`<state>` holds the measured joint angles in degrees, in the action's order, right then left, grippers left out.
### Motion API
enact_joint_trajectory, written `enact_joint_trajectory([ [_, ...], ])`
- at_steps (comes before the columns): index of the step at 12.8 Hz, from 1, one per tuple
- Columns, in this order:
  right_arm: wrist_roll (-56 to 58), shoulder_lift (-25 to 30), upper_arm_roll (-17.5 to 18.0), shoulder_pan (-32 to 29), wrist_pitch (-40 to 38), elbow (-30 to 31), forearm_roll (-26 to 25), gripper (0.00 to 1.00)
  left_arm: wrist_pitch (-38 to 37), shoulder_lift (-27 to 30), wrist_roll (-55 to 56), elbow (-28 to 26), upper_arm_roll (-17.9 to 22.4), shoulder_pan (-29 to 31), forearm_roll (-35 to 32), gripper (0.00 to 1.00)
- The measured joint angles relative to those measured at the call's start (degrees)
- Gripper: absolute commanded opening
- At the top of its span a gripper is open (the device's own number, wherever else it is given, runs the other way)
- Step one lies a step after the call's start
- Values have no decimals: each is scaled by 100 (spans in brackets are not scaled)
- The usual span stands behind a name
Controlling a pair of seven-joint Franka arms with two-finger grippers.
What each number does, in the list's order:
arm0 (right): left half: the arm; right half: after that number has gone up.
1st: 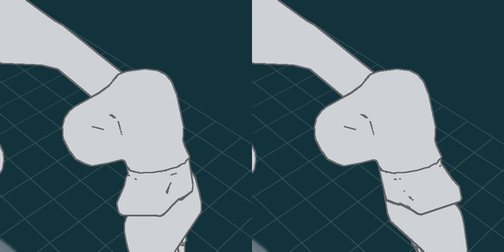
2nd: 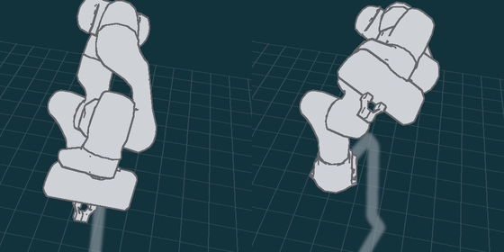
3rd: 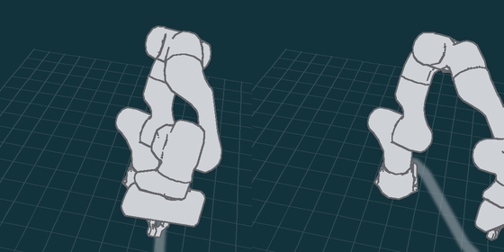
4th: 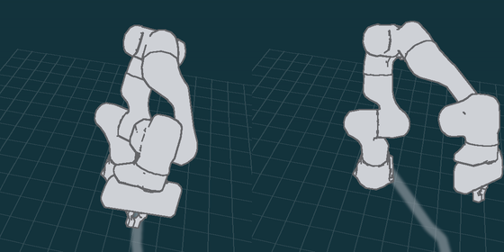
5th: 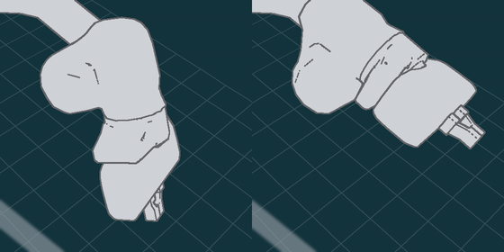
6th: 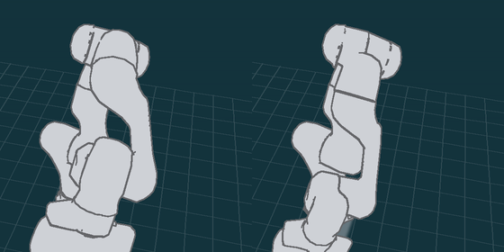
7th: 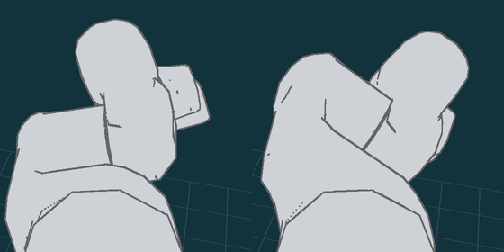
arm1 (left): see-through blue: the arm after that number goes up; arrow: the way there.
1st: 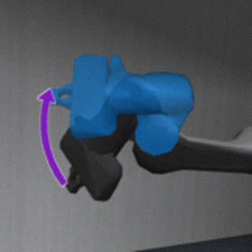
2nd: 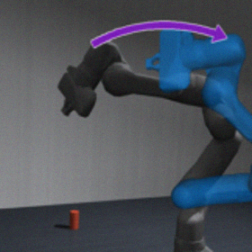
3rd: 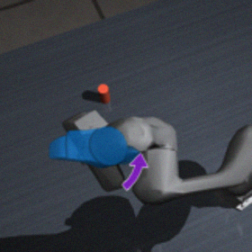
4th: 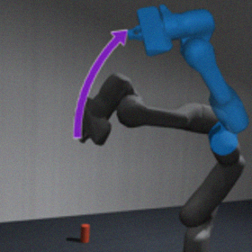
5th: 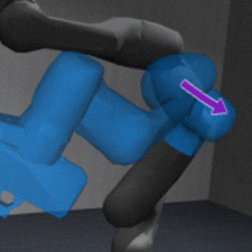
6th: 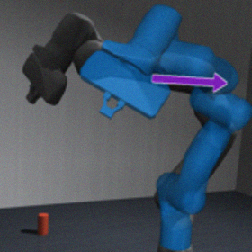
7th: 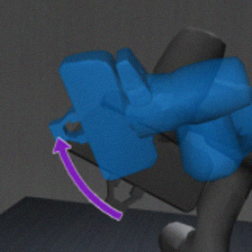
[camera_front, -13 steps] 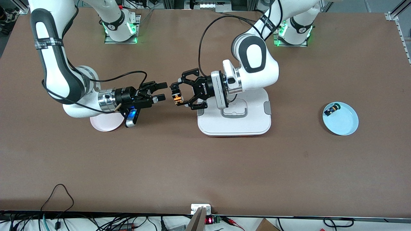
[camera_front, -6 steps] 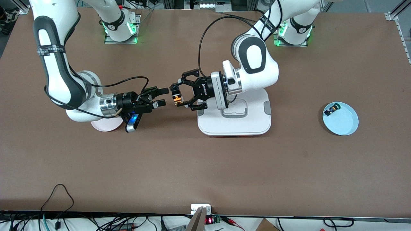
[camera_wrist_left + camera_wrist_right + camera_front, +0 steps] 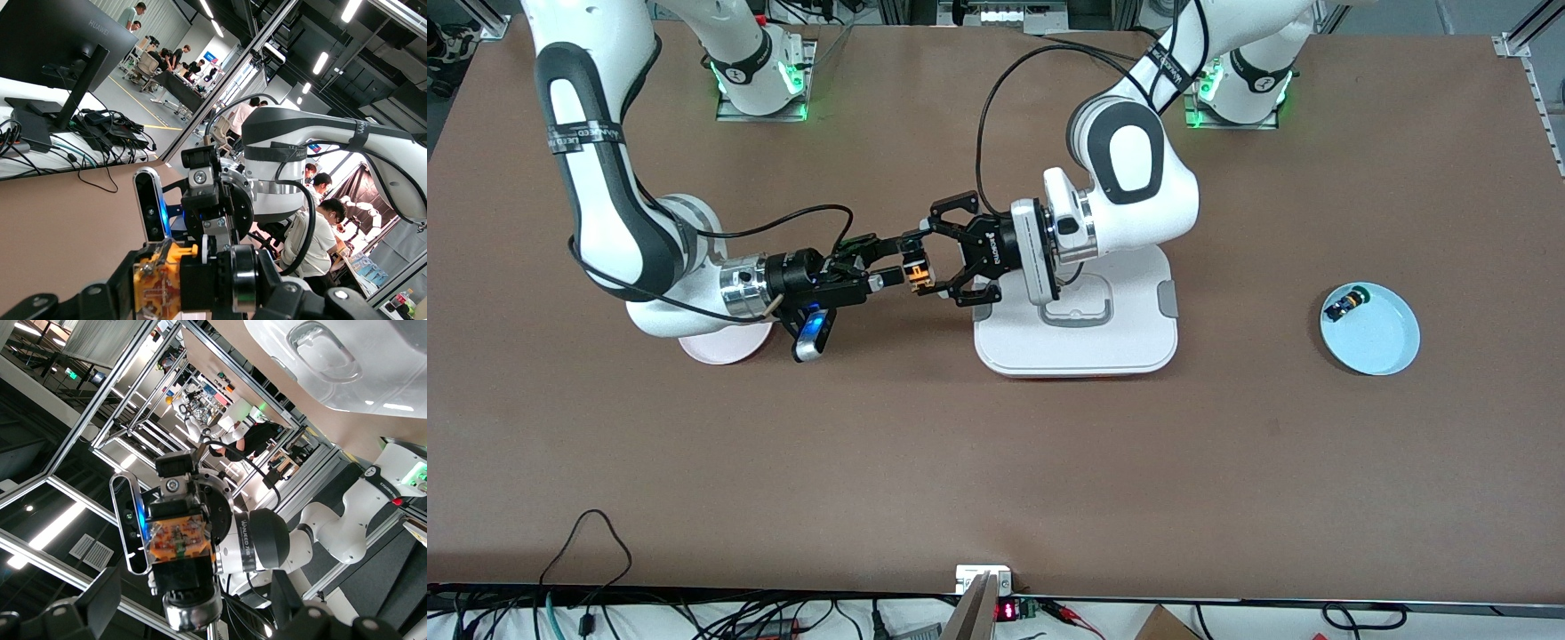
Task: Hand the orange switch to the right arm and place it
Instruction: 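Close the right gripper on the switch held by the left gripper, then open the left gripper and withdraw it while the right gripper holds the switch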
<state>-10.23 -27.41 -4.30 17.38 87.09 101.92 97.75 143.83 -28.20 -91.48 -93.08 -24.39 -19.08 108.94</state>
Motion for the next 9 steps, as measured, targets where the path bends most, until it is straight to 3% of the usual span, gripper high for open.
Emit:
enact_joint_trajectory([
  [9, 5, -84, 3, 112, 0, -17, 129, 100, 0, 0, 0, 4, 7, 0, 0, 2],
])
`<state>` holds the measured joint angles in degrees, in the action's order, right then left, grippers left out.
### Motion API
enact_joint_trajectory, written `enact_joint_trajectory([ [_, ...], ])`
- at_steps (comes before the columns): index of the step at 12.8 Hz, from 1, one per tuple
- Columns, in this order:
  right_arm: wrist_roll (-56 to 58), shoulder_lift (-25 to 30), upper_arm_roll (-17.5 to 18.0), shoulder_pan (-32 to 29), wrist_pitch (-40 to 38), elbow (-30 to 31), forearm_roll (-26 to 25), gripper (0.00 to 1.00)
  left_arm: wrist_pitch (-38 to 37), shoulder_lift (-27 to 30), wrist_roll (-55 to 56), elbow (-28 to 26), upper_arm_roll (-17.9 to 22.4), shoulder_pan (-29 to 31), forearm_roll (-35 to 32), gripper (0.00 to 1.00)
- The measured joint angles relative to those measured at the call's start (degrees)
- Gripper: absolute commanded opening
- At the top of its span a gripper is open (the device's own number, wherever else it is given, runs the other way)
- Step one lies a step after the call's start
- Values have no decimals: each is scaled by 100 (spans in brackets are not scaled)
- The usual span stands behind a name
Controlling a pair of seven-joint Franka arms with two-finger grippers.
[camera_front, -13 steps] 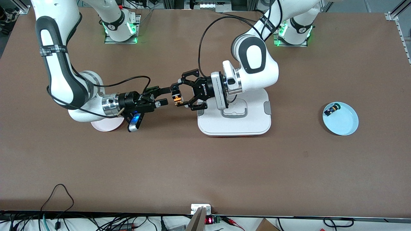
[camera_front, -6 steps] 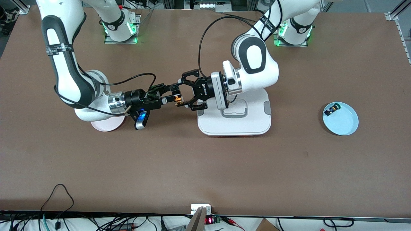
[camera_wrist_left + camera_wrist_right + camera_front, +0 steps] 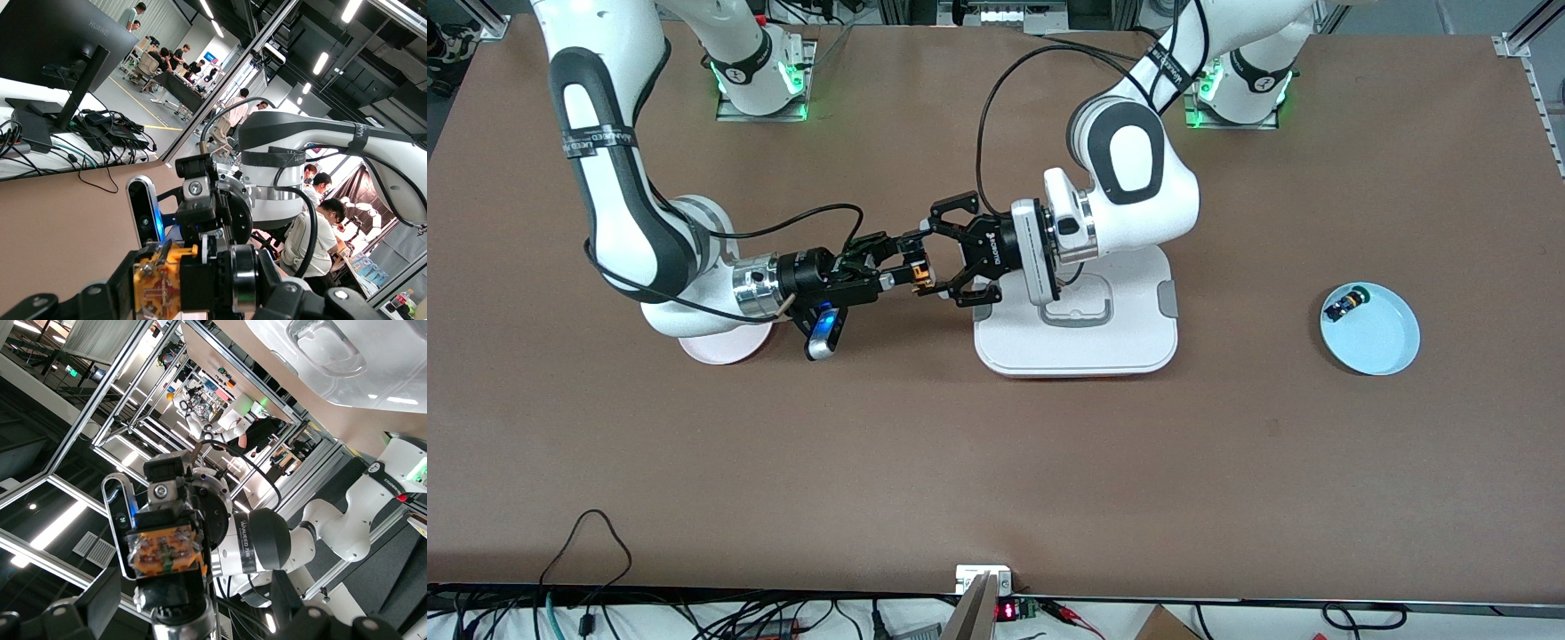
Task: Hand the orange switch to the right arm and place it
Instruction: 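Open the left gripper and withdraw it while the right gripper holds the switch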
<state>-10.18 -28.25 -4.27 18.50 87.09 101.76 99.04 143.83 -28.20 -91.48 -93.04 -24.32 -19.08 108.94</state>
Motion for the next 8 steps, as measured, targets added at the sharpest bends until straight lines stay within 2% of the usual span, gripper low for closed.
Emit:
enact_joint_trajectory([
  [3, 3, -59, 3, 38, 0, -85, 6, 100, 0, -2, 0, 0, 2, 0, 0, 2],
  [4, 4, -76, 4, 38, 0, -107, 7, 93, 0, -2, 0, 0, 2, 0, 0, 2],
  [5, 6, -84, 4, 38, 0, -123, 7, 74, 0, -2, 0, 0, 3, 0, 0, 3],
  [6, 7, -87, 4, 38, 0, -134, 15, 59, 0, -2, 0, 0, 3, 0, 0, 3],
  [7, 11, -89, 4, 38, 0, -137, 52, 49, 0, -2, 0, 0, 3, 0, 0, 3],
  [8, 57, -95, 4, 38, 0, -139, 110, 45, 0, -2, 0, 0, 3, 0, 0, 3],
])
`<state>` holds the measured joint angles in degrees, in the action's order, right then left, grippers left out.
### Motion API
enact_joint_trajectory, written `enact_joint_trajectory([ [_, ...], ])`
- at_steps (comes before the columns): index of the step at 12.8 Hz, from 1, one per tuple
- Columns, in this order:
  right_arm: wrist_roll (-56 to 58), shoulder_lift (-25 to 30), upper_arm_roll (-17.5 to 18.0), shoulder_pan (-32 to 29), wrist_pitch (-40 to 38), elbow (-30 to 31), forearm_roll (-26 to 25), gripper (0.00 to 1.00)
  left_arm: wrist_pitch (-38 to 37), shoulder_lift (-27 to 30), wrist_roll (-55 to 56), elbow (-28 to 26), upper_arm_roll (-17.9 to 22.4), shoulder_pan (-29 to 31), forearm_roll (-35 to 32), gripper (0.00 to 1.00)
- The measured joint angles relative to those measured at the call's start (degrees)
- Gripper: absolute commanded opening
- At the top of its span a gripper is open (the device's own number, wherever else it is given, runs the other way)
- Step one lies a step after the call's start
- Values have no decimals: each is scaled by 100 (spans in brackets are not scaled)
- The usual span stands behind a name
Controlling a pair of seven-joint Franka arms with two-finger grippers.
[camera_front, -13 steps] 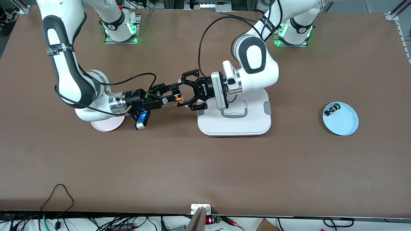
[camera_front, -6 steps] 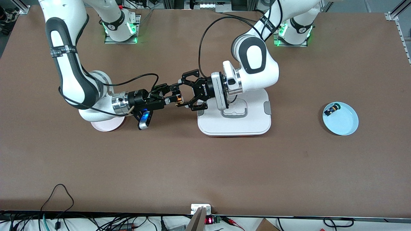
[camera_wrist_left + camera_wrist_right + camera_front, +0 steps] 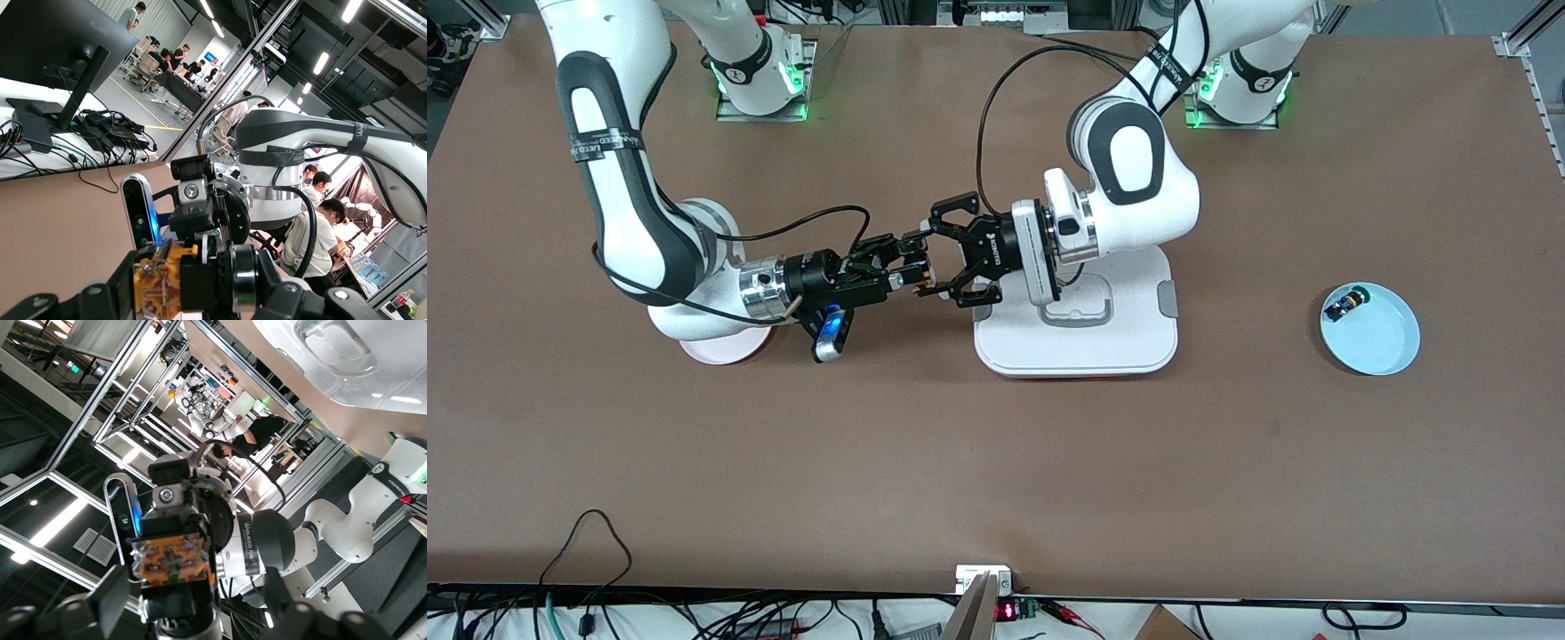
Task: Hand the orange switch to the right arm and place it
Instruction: 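Open the left gripper and withdraw it while the right gripper holds the switch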
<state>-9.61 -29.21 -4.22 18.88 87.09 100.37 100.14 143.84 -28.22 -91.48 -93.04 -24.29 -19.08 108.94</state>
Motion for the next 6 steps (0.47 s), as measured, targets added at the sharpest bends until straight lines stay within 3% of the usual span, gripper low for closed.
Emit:
enact_joint_trajectory([
  [3, 341, -53, 0, -2, 0, -6, 204, 31, 0, -5, 0, -2, 0, -2, 0, 3],
  [6, 399, -122, 13, 5, -39, -6, 364, 28, 25, -9, -42, 7, 17, -2, 0, 8],
])
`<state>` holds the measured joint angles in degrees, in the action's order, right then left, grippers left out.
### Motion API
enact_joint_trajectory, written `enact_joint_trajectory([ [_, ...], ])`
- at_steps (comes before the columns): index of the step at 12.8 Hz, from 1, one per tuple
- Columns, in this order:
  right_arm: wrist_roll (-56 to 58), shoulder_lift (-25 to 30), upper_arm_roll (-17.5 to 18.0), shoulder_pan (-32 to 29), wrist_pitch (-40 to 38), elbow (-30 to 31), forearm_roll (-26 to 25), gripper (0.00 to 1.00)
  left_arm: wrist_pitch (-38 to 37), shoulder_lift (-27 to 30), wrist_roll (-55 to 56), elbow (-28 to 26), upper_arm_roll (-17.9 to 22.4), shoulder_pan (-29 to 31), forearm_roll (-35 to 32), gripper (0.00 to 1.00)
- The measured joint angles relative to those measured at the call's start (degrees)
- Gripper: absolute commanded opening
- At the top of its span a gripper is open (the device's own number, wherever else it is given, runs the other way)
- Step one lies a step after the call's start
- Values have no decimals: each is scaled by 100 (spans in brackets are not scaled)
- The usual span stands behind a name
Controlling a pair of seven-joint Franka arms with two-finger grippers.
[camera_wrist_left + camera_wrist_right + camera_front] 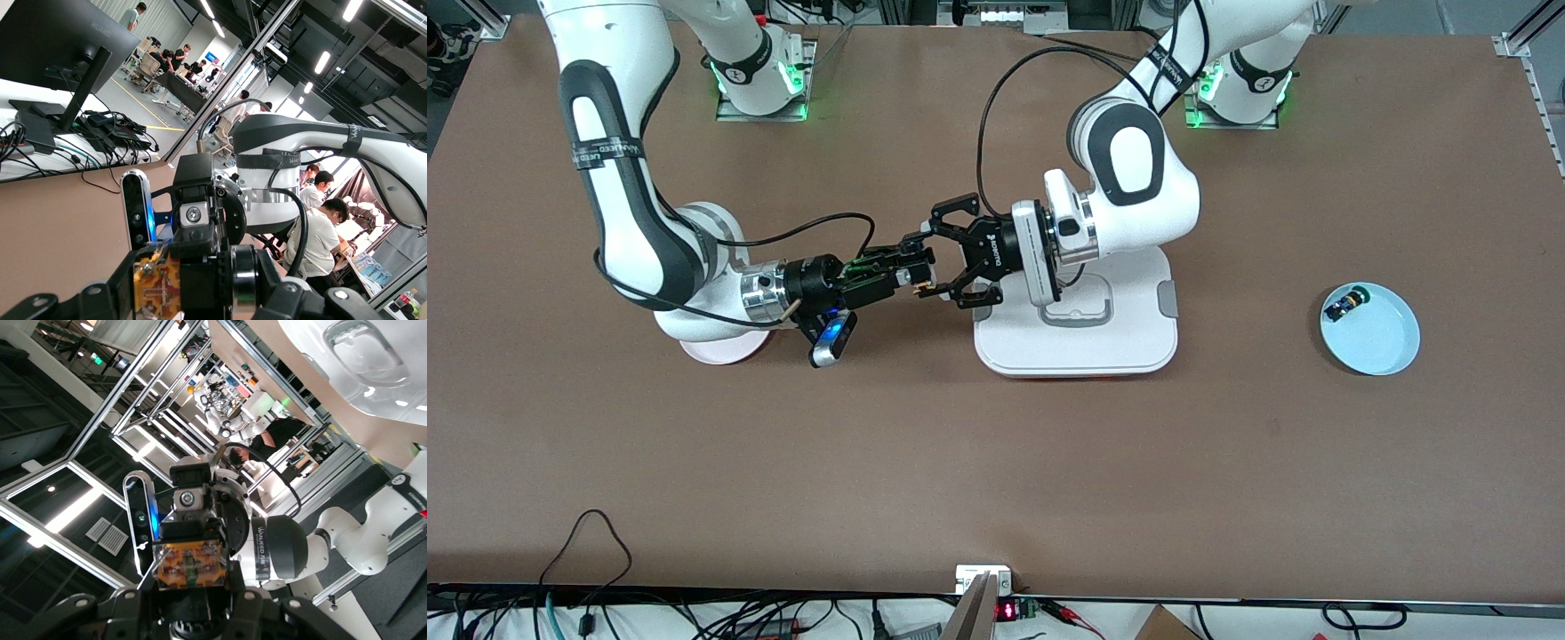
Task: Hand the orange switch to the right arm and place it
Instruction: 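Open the left gripper and withdraw it while the right gripper holds the switch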
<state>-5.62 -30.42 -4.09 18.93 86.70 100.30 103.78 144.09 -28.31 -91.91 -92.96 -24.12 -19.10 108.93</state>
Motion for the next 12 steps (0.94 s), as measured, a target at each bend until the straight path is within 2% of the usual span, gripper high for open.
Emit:
enact_joint_trajectory([
  [2, 27, -23, 7, 1, -10, 0, 43, 28, 7, -3, 0, 0, 6, 0, 0, 22],
  [3, 28, -24, 7, 1, -9, 0, 47, 28, 7, -3, 0, 0, 7, 0, 0, 46],
  [4, 29, -24, 8, 1, -9, 0, 50, 28, 7, -3, 0, 1, 7, 0, 0, 99],
  [9, 195, -48, 8, -2, 0, -1, 99, 28, 6, 30, 12, 64, 15, 106, 1, 100],
  [12, 207, -53, 7, -2, 0, -2, 101, 27, 20, 155, 12, -45, 37, 497, 1, 100],
])
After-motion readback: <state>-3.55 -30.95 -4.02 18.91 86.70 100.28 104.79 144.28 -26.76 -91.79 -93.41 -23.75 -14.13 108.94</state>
